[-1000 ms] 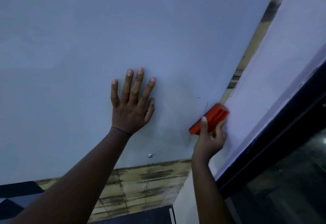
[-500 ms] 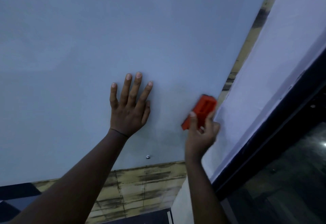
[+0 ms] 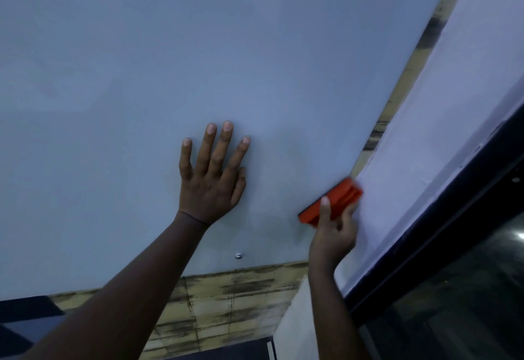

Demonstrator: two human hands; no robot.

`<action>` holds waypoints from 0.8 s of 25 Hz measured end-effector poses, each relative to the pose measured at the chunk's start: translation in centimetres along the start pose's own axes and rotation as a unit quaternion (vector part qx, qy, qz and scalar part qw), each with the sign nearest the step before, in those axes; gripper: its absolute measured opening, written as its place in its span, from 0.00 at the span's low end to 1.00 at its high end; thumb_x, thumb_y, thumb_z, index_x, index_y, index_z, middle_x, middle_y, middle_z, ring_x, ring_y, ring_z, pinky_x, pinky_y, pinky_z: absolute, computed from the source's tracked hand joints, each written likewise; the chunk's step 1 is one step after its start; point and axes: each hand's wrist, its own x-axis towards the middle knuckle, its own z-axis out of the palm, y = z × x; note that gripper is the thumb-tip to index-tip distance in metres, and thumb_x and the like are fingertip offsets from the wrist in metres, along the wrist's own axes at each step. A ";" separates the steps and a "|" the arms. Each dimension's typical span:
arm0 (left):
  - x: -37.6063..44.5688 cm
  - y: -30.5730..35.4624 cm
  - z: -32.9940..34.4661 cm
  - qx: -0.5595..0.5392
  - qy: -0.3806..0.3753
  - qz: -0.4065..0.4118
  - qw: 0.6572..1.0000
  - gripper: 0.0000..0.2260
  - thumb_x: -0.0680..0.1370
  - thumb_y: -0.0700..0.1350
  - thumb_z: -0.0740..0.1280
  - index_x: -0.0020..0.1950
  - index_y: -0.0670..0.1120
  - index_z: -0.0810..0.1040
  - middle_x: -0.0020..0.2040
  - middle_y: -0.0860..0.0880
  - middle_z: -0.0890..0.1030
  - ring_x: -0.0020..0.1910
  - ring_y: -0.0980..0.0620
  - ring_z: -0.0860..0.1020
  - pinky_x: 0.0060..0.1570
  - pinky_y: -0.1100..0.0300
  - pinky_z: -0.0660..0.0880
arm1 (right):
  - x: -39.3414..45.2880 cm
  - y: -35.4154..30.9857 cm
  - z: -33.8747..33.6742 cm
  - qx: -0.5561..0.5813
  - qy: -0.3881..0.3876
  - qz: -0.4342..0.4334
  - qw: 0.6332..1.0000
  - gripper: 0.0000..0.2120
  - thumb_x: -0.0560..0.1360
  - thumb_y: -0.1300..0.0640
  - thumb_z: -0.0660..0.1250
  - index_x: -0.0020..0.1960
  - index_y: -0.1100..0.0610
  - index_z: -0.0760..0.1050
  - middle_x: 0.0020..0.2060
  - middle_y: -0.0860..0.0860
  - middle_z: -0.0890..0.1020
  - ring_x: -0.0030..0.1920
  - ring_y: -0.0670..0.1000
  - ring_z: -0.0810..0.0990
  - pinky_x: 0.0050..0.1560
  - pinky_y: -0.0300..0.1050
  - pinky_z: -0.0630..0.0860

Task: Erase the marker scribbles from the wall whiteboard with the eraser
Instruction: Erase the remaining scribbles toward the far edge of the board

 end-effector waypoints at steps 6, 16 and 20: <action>-0.2 0.1 0.1 -0.004 -0.001 -0.004 1.000 0.31 0.84 0.51 0.63 0.86 0.47 0.60 0.88 0.43 0.52 0.86 0.41 0.53 0.84 0.40 0.45 | 1.0 -9.3 2.7 0.005 -0.006 -0.242 0.970 0.34 0.74 0.47 0.77 0.75 0.57 0.72 0.47 0.53 0.70 0.45 0.53 0.77 0.49 0.34 0.73; 0.0 0.2 -0.1 0.008 -0.006 -0.003 1.000 0.30 0.85 0.50 0.62 0.86 0.47 0.60 0.87 0.42 0.56 0.86 0.41 0.53 0.84 0.39 0.47 | 0.9 -7.2 0.1 -0.114 -0.112 -0.310 0.937 0.35 0.71 0.42 0.78 0.75 0.48 0.73 0.48 0.52 0.73 0.48 0.53 0.78 0.47 0.52 0.80; 0.0 0.3 -0.2 -0.002 -0.010 -0.003 1.000 0.31 0.85 0.51 0.62 0.87 0.47 0.59 0.84 0.40 0.60 0.87 0.42 0.52 0.84 0.39 0.47 | 4.5 -9.2 -0.1 -0.013 -0.067 -0.209 0.975 0.35 0.71 0.42 0.77 0.75 0.52 0.74 0.48 0.52 0.75 0.43 0.42 0.77 0.50 0.40 0.80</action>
